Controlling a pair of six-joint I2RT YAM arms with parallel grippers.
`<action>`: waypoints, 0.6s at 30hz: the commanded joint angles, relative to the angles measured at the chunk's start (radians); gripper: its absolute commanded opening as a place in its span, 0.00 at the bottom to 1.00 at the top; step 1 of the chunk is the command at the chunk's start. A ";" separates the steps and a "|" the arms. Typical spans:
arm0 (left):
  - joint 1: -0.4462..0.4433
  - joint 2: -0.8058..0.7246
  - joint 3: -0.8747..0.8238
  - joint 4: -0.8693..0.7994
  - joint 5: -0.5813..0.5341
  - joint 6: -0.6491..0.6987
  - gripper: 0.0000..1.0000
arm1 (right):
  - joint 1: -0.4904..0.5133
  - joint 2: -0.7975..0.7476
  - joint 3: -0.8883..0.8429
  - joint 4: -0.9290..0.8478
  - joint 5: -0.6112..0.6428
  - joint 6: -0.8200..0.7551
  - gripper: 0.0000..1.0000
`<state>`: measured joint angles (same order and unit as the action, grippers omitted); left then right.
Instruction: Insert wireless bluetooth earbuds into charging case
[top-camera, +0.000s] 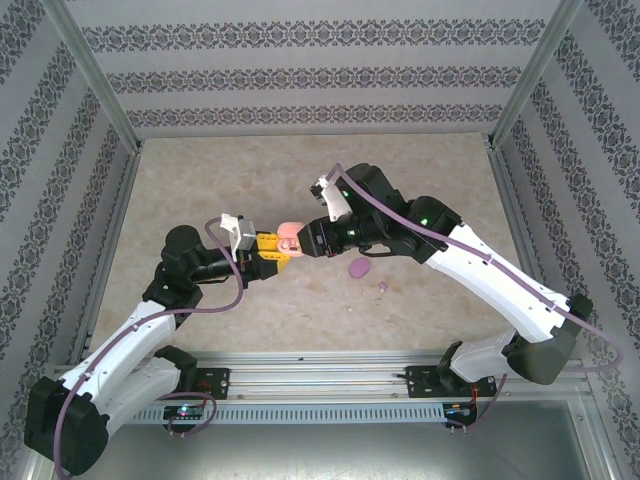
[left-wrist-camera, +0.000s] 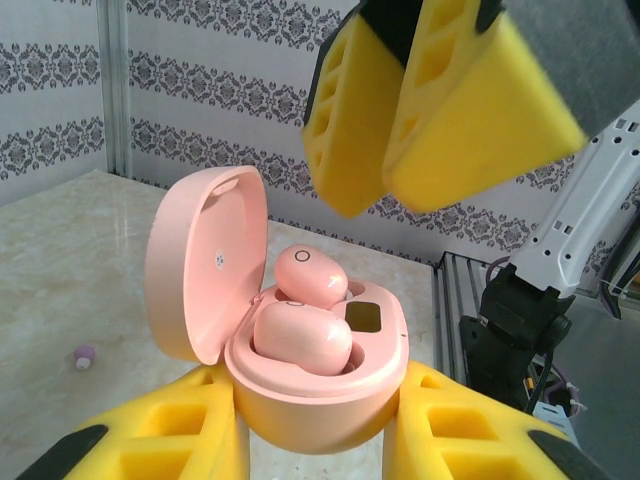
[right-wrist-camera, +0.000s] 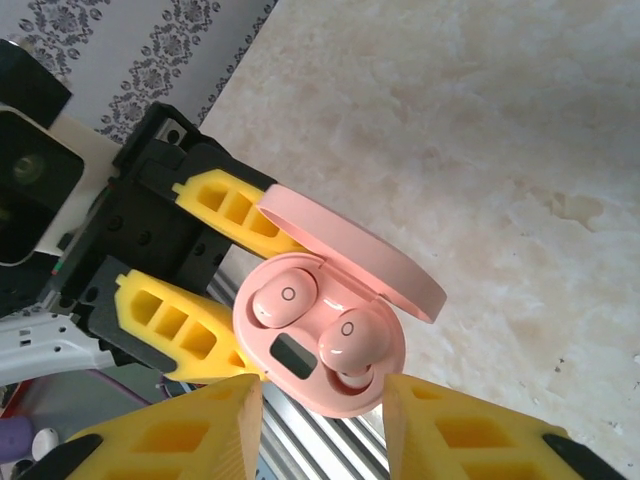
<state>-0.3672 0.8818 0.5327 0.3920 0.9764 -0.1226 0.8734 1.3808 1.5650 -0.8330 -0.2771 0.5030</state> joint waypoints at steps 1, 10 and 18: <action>-0.010 -0.001 -0.004 0.064 0.028 -0.015 0.31 | 0.007 -0.010 -0.014 0.024 0.000 0.032 0.37; -0.011 -0.010 -0.008 0.055 0.028 -0.014 0.31 | 0.021 0.023 -0.007 0.026 -0.013 0.036 0.37; -0.010 -0.017 -0.009 0.044 0.028 -0.009 0.31 | 0.024 0.046 0.008 0.026 -0.024 0.032 0.38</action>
<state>-0.3672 0.8818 0.5323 0.3973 0.9867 -0.1257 0.8845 1.4189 1.5589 -0.8185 -0.2798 0.5255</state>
